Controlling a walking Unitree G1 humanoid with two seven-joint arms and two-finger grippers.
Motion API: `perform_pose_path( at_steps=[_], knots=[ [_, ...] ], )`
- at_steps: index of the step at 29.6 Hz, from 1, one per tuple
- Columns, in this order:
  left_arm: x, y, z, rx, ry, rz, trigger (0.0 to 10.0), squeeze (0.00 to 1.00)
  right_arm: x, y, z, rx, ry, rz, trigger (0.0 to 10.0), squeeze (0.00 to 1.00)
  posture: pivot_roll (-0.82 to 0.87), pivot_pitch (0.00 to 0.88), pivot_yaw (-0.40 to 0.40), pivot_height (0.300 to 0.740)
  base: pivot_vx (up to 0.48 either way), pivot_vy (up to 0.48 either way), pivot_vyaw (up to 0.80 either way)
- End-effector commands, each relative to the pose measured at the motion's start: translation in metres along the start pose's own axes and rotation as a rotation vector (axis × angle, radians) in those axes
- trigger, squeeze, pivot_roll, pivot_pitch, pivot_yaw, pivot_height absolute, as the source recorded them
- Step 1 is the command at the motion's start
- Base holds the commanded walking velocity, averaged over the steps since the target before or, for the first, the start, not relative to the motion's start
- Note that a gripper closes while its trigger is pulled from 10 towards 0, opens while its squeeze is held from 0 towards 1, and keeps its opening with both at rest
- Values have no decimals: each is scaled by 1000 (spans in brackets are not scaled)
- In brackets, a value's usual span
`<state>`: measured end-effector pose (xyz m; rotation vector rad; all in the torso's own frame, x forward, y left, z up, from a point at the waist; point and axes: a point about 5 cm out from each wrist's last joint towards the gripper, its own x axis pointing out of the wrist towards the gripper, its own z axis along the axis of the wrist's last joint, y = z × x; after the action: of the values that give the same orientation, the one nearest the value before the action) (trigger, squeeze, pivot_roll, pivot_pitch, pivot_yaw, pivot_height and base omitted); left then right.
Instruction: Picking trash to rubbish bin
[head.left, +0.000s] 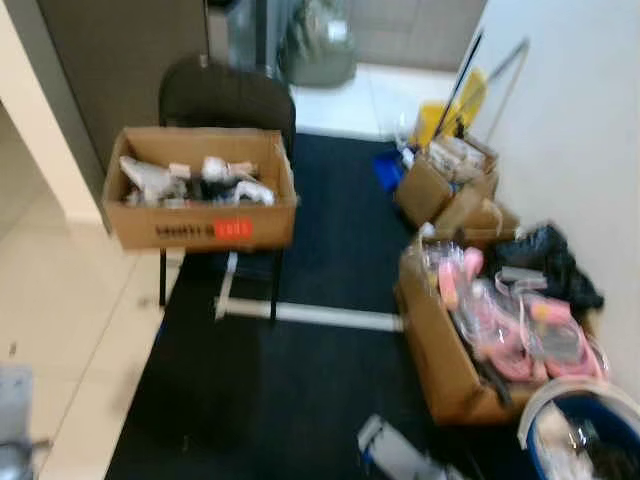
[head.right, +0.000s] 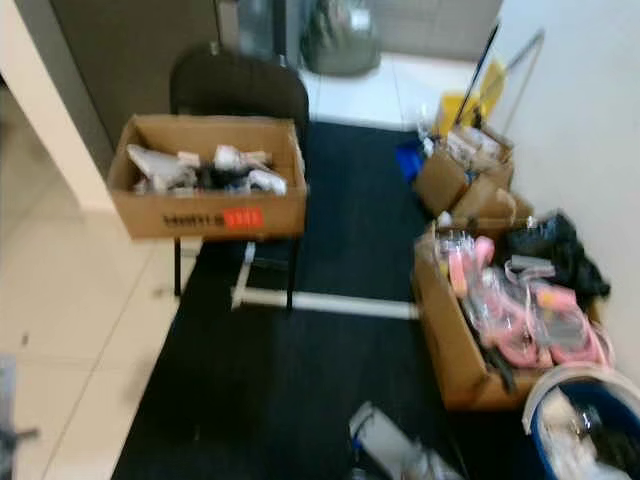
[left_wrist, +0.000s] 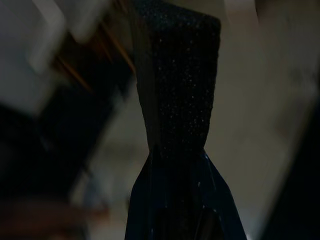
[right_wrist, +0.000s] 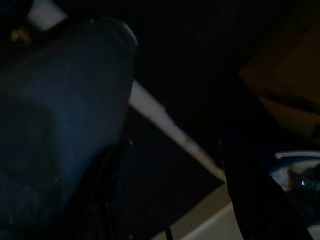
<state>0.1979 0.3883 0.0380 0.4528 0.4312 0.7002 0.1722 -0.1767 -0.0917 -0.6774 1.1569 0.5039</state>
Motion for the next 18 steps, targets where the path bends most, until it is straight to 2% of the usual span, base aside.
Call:
perform_pose_path(
  at_steps=[1,2,3,4,5,6,7,8,9,10,11,12,13,14,15,16,17,18],
  knots=[
    [4,10,13,30,-62,22,10000,0,0,3,-7,2,27,10,10000,0,186,49,-25,740,480,0,0],
    [4,10,13,30,-62,22,10000,0,0,3,-7,2,27,10,10000,0,186,49,-25,740,480,0,0],
    [10,18,32,31,-139,44,10000,0,0,4,-7,1,27,11,10000,0,187,47,-25,740,480,0,0],
    [10,18,32,31,-139,44,10000,0,0,4,-7,1,27,11,10000,0,187,47,-25,740,480,0,0],
    [13,22,63,19,-260,44,10000,0,1,6,-8,1,29,14,10000,0,188,45,-23,740,480,0,0],
    [13,22,63,19,-260,44,10000,0,1,6,-8,1,29,14,10000,0,188,45,-23,740,480,0,0],
    [9,20,109,1,-451,11,10000,0,1,11,-11,-1,33,19,10000,0,190,45,-24,740,480,0,0],
    [9,20,109,1,-451,11,10000,0,1,11,-11,-1,33,19,10000,0,190,45,-24,740,480,0,0],
    [5,13,126,-9,-524,-21,10000,0,1,12,-11,-2,34,21,10000,0,190,46,-24,740,480,0,0],
    [-4,-1,144,-31,-609,-88,10000,0,1,15,-12,-6,36,23,10000,0,192,46,-26,740,480,0,0],
    [-7,-10,149,-44,-638,-135,10000,0,1,15,-12,-10,37,23,10000,0,191,46,-26,740,480,0,0],
    [-7,-10,149,-44,-638,-135,10000,0,1,15,-12,-10,37,23,10000,0,191,46,-26,740,480,0,0],
    [-10,-16,152,-54,-658,-175,10000,0,1,16,-12,-12,38,23,10000,0,190,45,-26,740,480,0,0],
    [-16,-29,156,-79,-689,-256,10000,0,1,16,-13,-14,38,23,10000,0,190,44,-26,740,480,0,0],
    [-16,-29,156,-79,-689,-256,10000,0,1,16,-13,-14,38,23,10000,0,190,44,-26,740,480,0,0],
    [-28,-50,159,-123,-719,-415,10000,0,1,16,-13,-14,39,23,10000,0,188,43,-25,740,480,0,0],
    [-35,-61,159,-142,-727,-495,10000,0,1,16,-13,-15,39,23,10000,0,188,44,-25,740,480,0,0],
    [-35,-61,159,-142,-727,-495,10000,0,1,16,-13,-15,39,23,10000,0,188,44,-25,740,480,0,0]
  ],
)
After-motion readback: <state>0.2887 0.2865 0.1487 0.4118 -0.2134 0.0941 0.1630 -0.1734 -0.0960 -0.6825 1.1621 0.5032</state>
